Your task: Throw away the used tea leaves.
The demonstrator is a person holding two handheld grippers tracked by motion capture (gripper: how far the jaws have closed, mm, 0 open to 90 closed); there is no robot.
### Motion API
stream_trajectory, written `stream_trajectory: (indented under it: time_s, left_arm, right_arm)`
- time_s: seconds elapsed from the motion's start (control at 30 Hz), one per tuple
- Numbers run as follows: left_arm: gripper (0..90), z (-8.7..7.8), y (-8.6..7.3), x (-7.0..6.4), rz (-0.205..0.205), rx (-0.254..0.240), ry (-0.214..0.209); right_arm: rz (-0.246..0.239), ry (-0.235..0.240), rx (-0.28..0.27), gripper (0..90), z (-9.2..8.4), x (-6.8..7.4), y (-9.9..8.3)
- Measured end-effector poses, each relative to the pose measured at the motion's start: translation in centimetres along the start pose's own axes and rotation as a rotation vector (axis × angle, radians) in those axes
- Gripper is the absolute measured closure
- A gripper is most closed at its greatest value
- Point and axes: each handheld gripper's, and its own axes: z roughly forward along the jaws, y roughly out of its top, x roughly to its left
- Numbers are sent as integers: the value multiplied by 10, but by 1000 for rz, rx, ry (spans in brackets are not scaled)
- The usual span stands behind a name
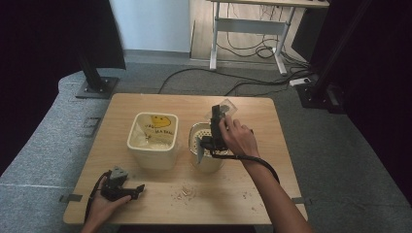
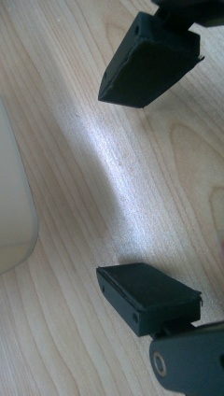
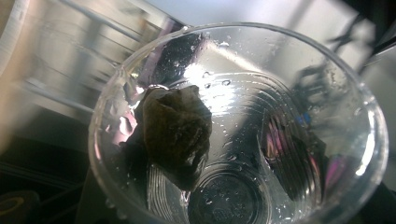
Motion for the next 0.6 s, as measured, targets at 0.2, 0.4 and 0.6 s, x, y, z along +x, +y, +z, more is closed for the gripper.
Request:
stream_trajectory:
  time_s: [0.2,0.4,0.6]
  left_arm:
    - [139,0,0,-1,4,1,4]
    - [139,0,0,0,4,1,4]
    - [138,1,1,-1,9,6,9]
  right_arm:
    - [402,267,-83,417,2,-9,-11]
    - [505,335,-87,421,9,-13,-20]
    - [-84,12,21,427,4,0,-4]
